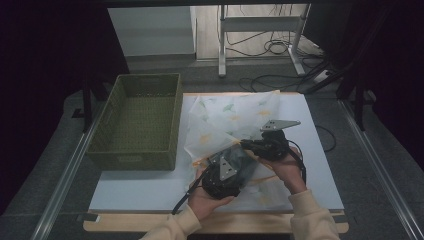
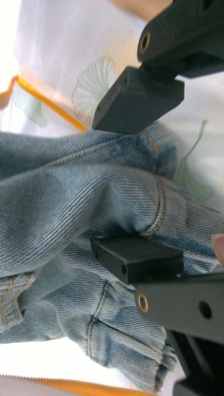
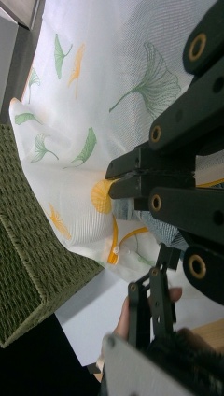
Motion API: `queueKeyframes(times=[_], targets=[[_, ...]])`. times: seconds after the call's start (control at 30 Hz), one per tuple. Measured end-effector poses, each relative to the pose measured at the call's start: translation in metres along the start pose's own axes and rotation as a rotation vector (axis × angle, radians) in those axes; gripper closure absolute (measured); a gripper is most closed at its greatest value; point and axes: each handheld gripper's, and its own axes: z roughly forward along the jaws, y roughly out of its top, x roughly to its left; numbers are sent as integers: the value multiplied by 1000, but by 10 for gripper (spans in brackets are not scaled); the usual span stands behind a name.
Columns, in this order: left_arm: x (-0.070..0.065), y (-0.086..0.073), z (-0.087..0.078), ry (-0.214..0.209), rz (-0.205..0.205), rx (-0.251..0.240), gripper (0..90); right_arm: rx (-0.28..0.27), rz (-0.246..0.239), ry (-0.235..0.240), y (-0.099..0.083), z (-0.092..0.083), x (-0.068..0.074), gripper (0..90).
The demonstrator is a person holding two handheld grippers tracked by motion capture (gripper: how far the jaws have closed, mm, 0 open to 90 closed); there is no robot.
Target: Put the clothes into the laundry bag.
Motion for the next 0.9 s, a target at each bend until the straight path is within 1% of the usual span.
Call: queueKeyframes(times=[0.1, 0.2, 0.23, 0.33, 0.43, 0.57, 0.67, 0.73, 0.8, 0.9], targets=[[1, 1, 5, 7, -6, -3, 492, -1, 0, -1, 0, 0, 1, 895], [4, 3, 8, -10, -14, 0, 617, 0, -1, -1, -1, -1, 2, 895], [4, 3, 8, -15, -17, 1, 617, 0, -1, -1, -1, -1, 2, 895], [7, 6, 8, -28, -25, -1, 690, -1, -3, 2, -1, -1, 2, 895], [13, 9, 9, -54, -59, -5, 727, -5, -5, 7, -1, -1, 3, 895], [18, 11, 10, -69, -78, -7, 747, -3, 2, 12, -1, -2, 4, 895], [21, 14, 8, -55, -76, -27, 758, -12, -9, 13, -2, -3, 5, 895], [24, 16, 8, -61, -87, -30, 762, -17, -17, 19, -2, -4, 5, 895], [27, 18, 9, -57, -96, -31, 764, -18, -16, 21, -2, -4, 6, 895], [30, 21, 13, -36, -92, -36, 766, -18, -16, 26, -1, -4, 6, 896]])
